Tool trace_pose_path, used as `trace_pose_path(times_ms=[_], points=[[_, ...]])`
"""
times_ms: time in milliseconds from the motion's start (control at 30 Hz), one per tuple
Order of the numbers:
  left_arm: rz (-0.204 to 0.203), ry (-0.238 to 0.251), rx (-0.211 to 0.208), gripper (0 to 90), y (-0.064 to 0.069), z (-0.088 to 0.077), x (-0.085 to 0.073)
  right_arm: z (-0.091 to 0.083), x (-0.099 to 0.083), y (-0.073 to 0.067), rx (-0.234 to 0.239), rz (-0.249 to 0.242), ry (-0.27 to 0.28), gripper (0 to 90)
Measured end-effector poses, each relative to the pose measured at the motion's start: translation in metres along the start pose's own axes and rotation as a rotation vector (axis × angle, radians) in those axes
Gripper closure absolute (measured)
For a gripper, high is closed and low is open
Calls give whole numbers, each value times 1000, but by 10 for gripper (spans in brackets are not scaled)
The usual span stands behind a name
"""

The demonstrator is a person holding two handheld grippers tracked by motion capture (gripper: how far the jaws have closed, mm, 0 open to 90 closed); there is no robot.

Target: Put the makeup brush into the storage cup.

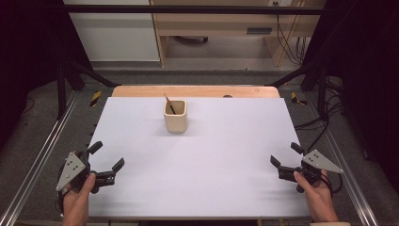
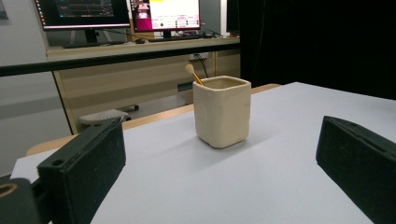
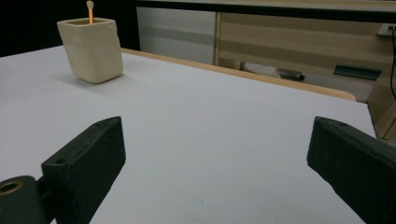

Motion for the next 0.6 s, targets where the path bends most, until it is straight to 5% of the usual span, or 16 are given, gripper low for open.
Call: trace_pose_path(times_ms=[433,600], points=[[0,-73,-29,6,3,13,-14,4,-7,-17,51,-42,9,44],[-11,-28,-23,6,1,9,-9,5,-2,-17,53,-6,34,45]])
Point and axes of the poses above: each handheld gripper's, and its own axes: z roughly forward along the jaws, x roughly out of its top, y roughly to its right, the point moved 8 cm from there along z, roughly forward along the jaws, and after that the axes turned 15 degrees about -x, right-handed, at the moved point
